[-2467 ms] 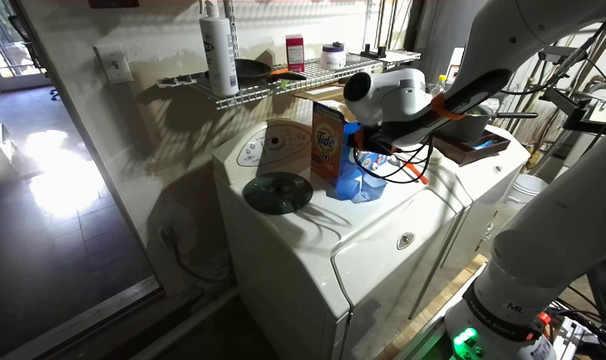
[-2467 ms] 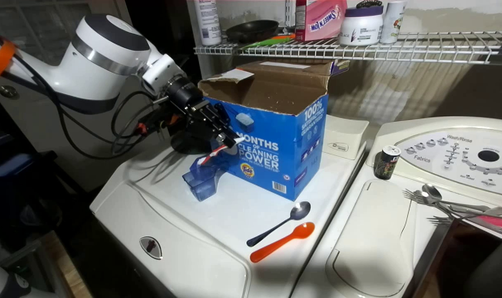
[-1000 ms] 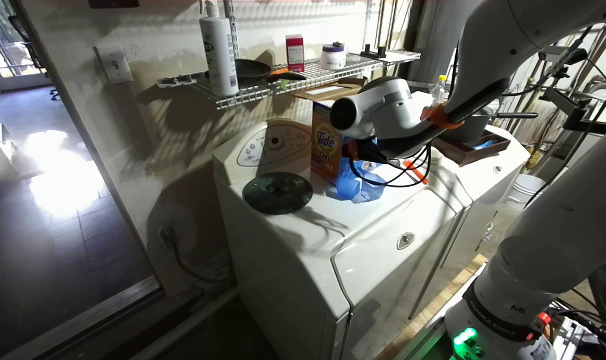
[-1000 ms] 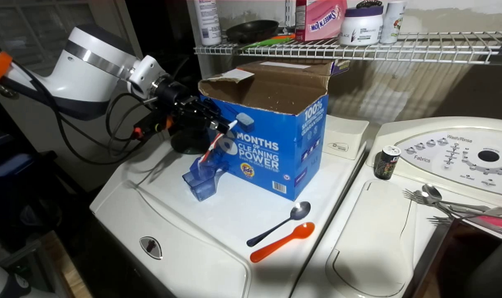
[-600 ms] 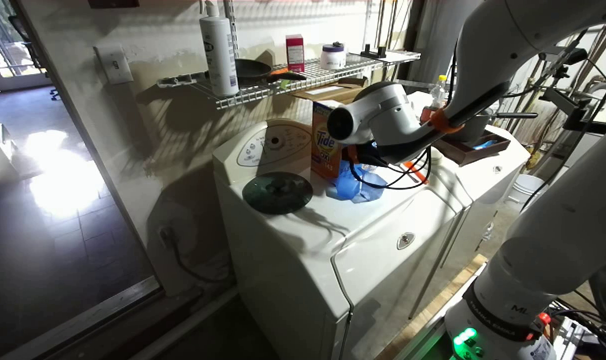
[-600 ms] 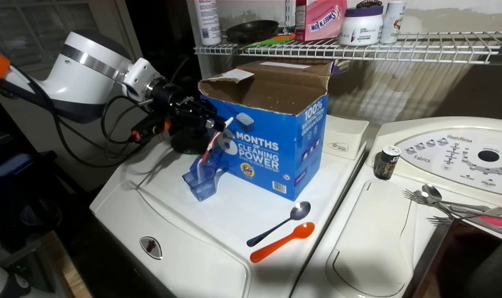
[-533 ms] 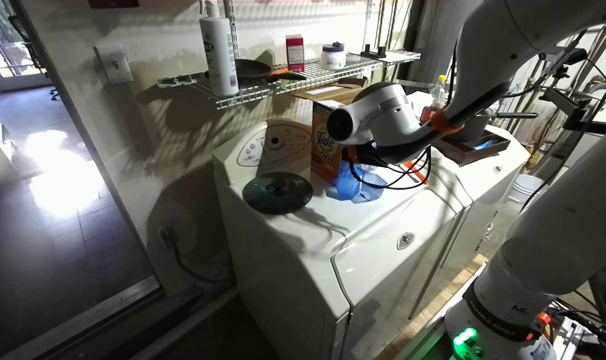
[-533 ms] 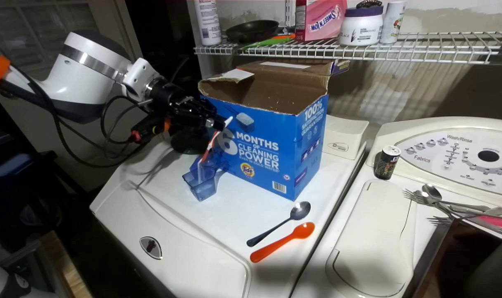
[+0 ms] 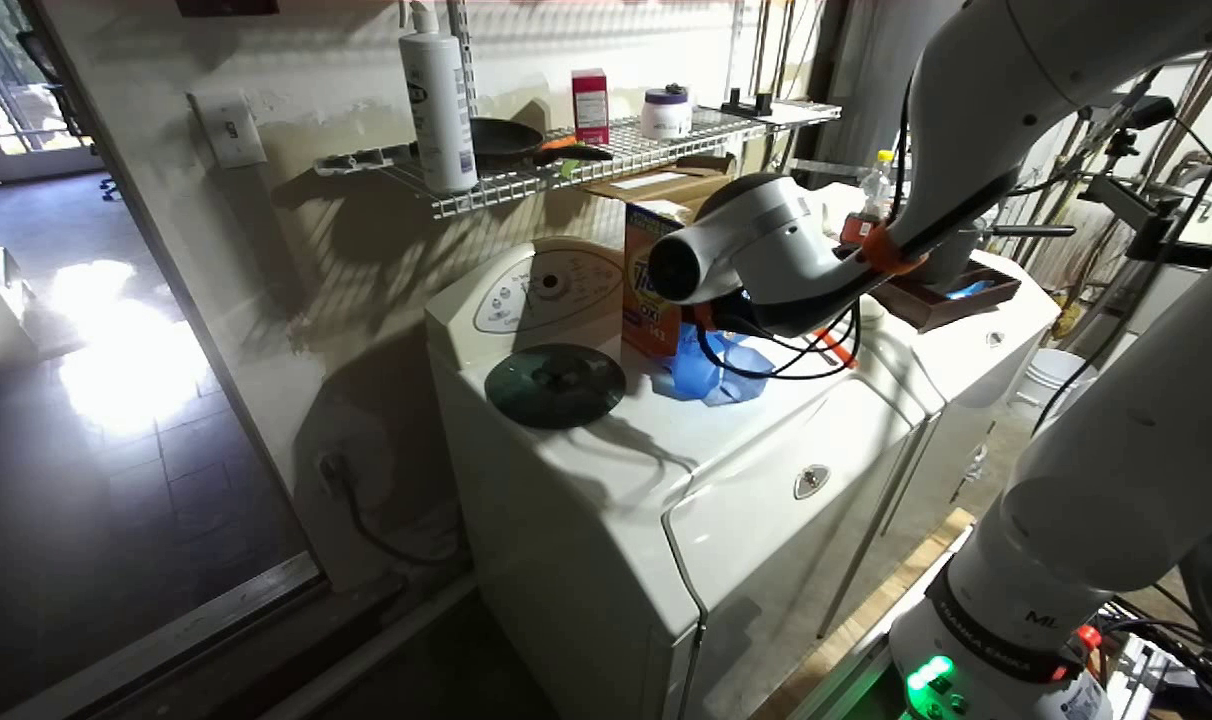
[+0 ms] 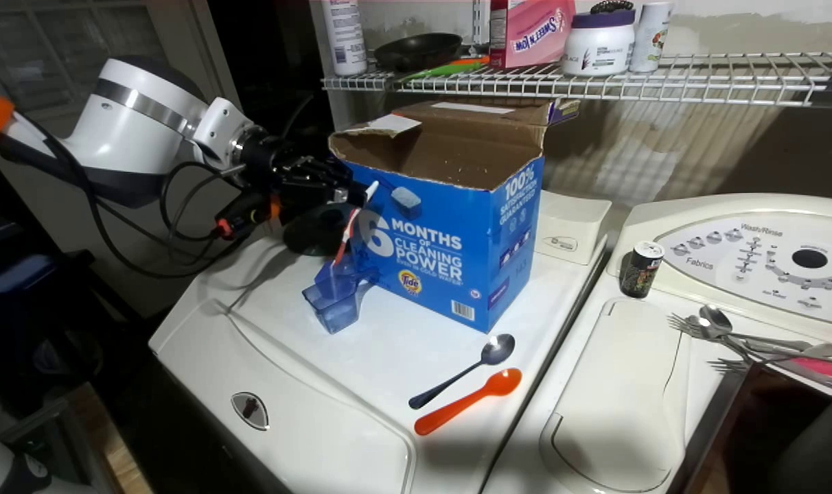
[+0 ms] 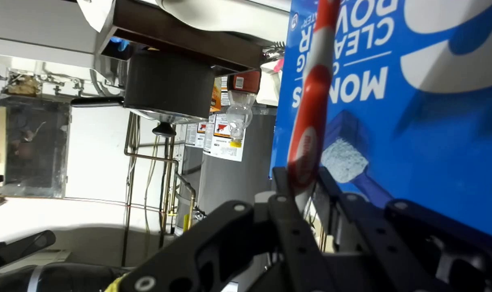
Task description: Use the pink and white spoon to some of the contents of the blue box into the blue cup on the right
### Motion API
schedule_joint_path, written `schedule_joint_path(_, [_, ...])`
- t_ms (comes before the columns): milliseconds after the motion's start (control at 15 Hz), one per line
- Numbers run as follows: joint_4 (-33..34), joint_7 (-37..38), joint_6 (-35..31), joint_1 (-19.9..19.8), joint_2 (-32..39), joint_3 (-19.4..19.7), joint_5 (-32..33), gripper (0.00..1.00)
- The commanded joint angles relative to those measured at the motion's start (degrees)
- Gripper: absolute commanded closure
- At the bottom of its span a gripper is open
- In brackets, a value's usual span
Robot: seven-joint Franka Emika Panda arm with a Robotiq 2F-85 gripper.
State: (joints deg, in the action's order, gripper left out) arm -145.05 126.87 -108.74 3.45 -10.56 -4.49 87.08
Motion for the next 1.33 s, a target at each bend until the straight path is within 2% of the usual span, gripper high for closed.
schedule_joint_path(0, [-1.4,4.4,3.5,1.2,0.0,-0.7,3.9,0.95])
schedule_joint_path(733, [-2.8,8.9,8.5,3.0,0.3,-1.5,8.7,0.95])
schedule_joint_path(1267, [-2.0,4.2,4.2,2.1,-0.5,0.8,5.7,0.95])
